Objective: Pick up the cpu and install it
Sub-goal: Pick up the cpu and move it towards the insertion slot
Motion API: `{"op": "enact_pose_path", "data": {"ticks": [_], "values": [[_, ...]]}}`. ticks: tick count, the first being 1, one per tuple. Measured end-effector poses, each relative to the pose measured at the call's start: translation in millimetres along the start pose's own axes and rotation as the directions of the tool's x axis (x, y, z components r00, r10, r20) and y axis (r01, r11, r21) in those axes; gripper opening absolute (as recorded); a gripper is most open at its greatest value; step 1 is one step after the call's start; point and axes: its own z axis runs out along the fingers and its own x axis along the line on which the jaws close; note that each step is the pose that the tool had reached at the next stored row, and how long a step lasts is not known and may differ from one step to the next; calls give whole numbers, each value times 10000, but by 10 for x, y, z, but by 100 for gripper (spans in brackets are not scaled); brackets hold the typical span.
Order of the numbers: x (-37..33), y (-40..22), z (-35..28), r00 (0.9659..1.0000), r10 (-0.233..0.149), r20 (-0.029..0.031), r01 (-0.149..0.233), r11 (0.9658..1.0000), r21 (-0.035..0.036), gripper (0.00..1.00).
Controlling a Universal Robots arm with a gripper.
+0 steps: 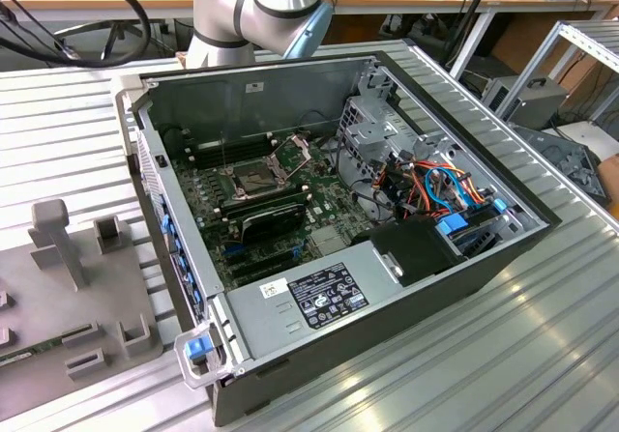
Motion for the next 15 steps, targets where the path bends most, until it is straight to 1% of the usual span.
{"op": "enact_pose_path", "data": {"ticks": [15], "values": [[2,2,-45,10000,0,0,0,10000,0,55]]}}
